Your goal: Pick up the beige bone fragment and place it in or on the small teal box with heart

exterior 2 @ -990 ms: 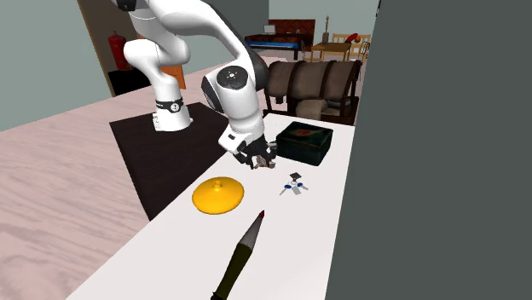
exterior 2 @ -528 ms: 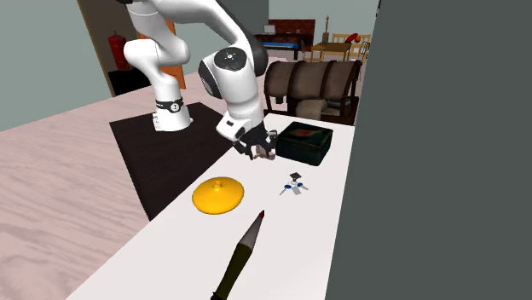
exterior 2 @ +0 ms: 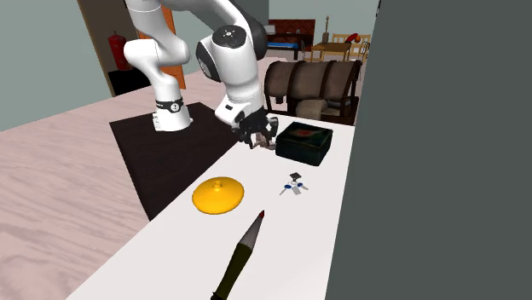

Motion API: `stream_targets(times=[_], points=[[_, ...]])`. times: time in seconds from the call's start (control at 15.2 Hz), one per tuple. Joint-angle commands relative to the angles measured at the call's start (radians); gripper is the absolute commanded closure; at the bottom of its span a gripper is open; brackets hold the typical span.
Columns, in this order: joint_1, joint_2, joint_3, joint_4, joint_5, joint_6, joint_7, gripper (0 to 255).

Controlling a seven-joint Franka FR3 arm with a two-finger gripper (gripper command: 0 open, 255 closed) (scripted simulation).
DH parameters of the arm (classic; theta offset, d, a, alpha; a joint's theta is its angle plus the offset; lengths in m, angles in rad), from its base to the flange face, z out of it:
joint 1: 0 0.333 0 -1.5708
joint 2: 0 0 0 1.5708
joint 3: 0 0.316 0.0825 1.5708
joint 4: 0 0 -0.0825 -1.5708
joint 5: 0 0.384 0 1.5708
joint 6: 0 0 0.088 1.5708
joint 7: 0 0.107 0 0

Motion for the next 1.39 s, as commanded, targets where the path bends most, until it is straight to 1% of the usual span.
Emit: stream_targets(times=[0.0, 0.26, 0.79, 1.32], points=[[-0.004, -0.018, 0.003, 0.005, 0.004, -0.022, 0.002, 255], [-0.010, -0.046, 0.008, 0.015, 0.011, -0.058, 0.007, 255], [0.104, -0.062, 0.068, -0.040, 0.034, 0.032, 0.152, 255], [0.243, -0.025, 0.111, -0.019, 0.022, 0.104, 0.320, 255]])
